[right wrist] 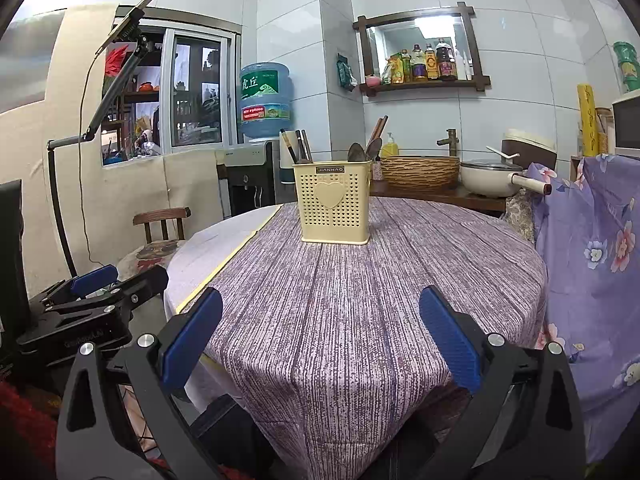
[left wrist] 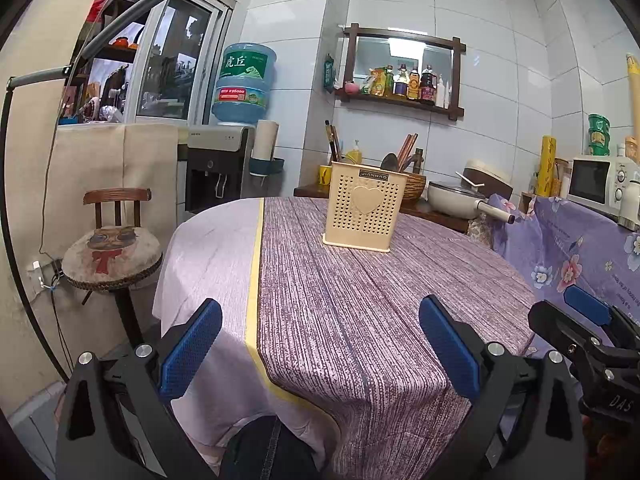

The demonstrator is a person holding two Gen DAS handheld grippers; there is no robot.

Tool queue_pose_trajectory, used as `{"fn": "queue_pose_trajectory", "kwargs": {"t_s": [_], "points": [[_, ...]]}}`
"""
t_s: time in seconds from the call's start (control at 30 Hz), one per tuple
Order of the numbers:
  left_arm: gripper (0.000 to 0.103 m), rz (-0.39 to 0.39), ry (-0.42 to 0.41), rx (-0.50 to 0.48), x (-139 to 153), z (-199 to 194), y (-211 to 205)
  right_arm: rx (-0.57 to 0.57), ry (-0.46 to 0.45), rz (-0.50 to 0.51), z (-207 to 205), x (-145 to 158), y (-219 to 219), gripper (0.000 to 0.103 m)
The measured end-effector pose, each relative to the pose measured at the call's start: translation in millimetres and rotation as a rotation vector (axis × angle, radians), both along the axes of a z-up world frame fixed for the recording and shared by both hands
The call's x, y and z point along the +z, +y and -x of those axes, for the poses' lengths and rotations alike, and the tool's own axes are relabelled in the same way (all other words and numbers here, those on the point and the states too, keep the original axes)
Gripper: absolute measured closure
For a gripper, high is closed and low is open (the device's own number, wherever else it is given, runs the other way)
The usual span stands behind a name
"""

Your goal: Organize utensils

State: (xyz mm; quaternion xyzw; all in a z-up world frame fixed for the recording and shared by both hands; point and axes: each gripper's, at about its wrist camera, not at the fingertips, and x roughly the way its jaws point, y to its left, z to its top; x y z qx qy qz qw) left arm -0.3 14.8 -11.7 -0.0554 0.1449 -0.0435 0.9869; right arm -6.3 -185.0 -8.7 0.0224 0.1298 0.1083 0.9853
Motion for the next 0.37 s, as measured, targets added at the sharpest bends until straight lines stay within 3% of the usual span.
{"fn": "queue_pose_trajectory", "kwargs": {"t_s": [0.37], "points": [[0.005, 0.000, -0.001, 0.002, 0.7, -0.5, 0.4, -0.004, 0.004, -0.008, 0.1, -1.0, -2.1, 0.006]]}}
